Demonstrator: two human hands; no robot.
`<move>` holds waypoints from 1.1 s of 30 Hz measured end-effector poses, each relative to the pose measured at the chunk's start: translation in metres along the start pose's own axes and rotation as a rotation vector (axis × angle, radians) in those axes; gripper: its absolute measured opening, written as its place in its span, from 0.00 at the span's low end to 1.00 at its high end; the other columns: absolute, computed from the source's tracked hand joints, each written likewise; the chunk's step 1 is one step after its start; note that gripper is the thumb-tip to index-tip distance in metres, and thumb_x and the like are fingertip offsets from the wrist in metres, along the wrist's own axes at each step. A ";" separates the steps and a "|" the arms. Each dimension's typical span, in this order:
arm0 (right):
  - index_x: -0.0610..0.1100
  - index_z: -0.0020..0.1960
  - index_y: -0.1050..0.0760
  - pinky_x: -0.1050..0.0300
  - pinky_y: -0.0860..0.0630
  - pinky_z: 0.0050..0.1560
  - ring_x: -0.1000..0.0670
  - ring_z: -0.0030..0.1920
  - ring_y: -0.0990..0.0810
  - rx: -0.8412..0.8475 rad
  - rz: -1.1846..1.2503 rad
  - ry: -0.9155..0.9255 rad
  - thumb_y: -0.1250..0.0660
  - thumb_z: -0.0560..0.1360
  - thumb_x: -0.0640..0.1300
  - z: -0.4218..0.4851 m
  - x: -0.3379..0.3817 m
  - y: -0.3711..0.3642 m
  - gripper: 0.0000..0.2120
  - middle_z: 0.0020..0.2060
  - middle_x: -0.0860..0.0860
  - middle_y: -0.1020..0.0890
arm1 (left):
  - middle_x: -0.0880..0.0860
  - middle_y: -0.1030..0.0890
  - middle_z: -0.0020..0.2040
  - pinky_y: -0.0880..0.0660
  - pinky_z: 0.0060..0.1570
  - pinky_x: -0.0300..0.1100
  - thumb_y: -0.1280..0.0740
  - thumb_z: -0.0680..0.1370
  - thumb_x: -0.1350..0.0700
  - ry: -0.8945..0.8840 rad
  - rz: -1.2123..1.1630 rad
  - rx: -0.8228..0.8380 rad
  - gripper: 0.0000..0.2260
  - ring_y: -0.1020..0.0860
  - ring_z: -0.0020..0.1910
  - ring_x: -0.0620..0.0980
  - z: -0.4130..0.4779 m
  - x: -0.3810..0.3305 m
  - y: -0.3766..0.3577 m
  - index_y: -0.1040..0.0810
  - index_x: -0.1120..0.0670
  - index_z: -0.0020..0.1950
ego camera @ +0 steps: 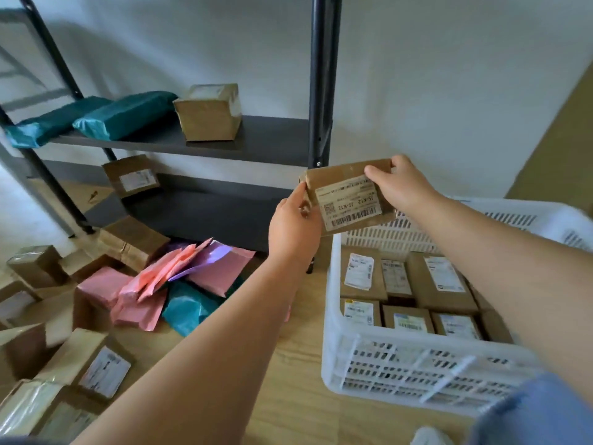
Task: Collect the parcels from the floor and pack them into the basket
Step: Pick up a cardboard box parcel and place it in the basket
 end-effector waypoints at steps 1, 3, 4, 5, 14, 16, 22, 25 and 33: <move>0.45 0.65 0.33 0.57 0.31 0.37 0.50 0.46 0.24 -0.013 0.005 -0.022 0.40 0.79 0.56 0.008 -0.009 0.008 0.20 0.52 0.50 0.22 | 0.46 0.20 0.53 0.19 0.43 0.40 0.39 0.82 0.53 0.005 -0.009 0.029 0.09 0.20 0.46 0.42 0.005 -0.001 -0.012 0.26 0.43 0.61; 0.44 0.64 0.32 0.55 0.30 0.42 0.49 0.48 0.23 -0.041 0.007 -0.067 0.39 0.79 0.56 0.026 -0.031 0.022 0.20 0.53 0.50 0.22 | 0.43 0.19 0.54 0.25 0.35 0.31 0.38 0.82 0.52 0.018 -0.002 0.080 0.15 0.21 0.43 0.38 0.017 0.000 -0.040 0.27 0.45 0.68; 0.43 0.63 0.31 0.54 0.29 0.43 0.48 0.49 0.23 -0.055 0.009 -0.097 0.38 0.78 0.56 0.035 -0.041 0.027 0.21 0.52 0.49 0.22 | 0.44 0.19 0.56 0.28 0.32 0.29 0.37 0.81 0.51 0.027 0.006 0.101 0.17 0.22 0.43 0.38 0.023 0.001 -0.053 0.29 0.46 0.71; 0.42 0.62 0.30 0.54 0.29 0.45 0.47 0.49 0.22 -0.069 0.019 -0.131 0.38 0.78 0.57 0.046 -0.053 0.031 0.21 0.52 0.49 0.21 | 0.44 0.20 0.58 0.30 0.31 0.28 0.37 0.81 0.51 0.030 0.014 0.115 0.18 0.22 0.44 0.38 0.031 0.001 -0.067 0.29 0.46 0.71; 0.44 0.52 0.25 0.53 0.25 0.46 0.49 0.44 0.20 -0.119 0.021 -0.241 0.36 0.78 0.51 0.081 -0.112 0.057 0.11 0.45 0.50 0.19 | 0.48 0.18 0.53 0.18 0.44 0.47 0.31 0.77 0.47 0.203 -0.107 0.239 0.33 0.18 0.46 0.44 0.060 0.020 -0.151 0.44 0.43 0.77; 0.44 0.53 0.24 0.55 0.24 0.42 0.50 0.43 0.19 -0.093 0.036 -0.231 0.37 0.78 0.46 0.082 -0.118 0.064 0.07 0.45 0.50 0.18 | 0.50 0.18 0.52 0.17 0.45 0.47 0.29 0.76 0.47 0.259 -0.131 0.303 0.31 0.16 0.45 0.46 0.059 0.025 -0.165 0.39 0.45 0.75; 0.50 0.61 0.25 0.62 0.31 0.32 0.56 0.39 0.20 -0.017 0.112 -0.238 0.36 0.79 0.40 0.071 -0.122 0.074 0.13 0.44 0.54 0.18 | 0.52 0.18 0.50 0.17 0.42 0.48 0.28 0.75 0.49 0.348 -0.164 0.375 0.21 0.15 0.42 0.51 0.061 0.033 -0.178 0.34 0.49 0.62; 0.49 0.65 0.26 0.62 0.29 0.33 0.55 0.40 0.18 -0.007 0.106 -0.232 0.34 0.78 0.41 0.065 -0.123 0.078 0.16 0.45 0.53 0.17 | 0.52 0.17 0.48 0.17 0.43 0.48 0.28 0.75 0.50 0.352 -0.168 0.419 0.18 0.15 0.42 0.51 0.053 0.029 -0.183 0.34 0.51 0.57; 0.40 0.71 0.33 0.51 0.27 0.60 0.44 0.59 0.23 -0.040 0.079 -0.438 0.30 0.74 0.57 0.037 -0.138 0.071 0.33 0.66 0.43 0.26 | 0.55 0.22 0.52 0.17 0.41 0.49 0.30 0.77 0.53 0.535 -0.369 0.248 0.18 0.16 0.45 0.56 0.033 0.032 -0.168 0.35 0.55 0.60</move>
Point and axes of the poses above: each hand's wrist, its own z-axis towards the middle knuckle, its own y-axis out of the back of the hand, x = y × z, the point moved 9 cm from there along z, towards the middle knuckle
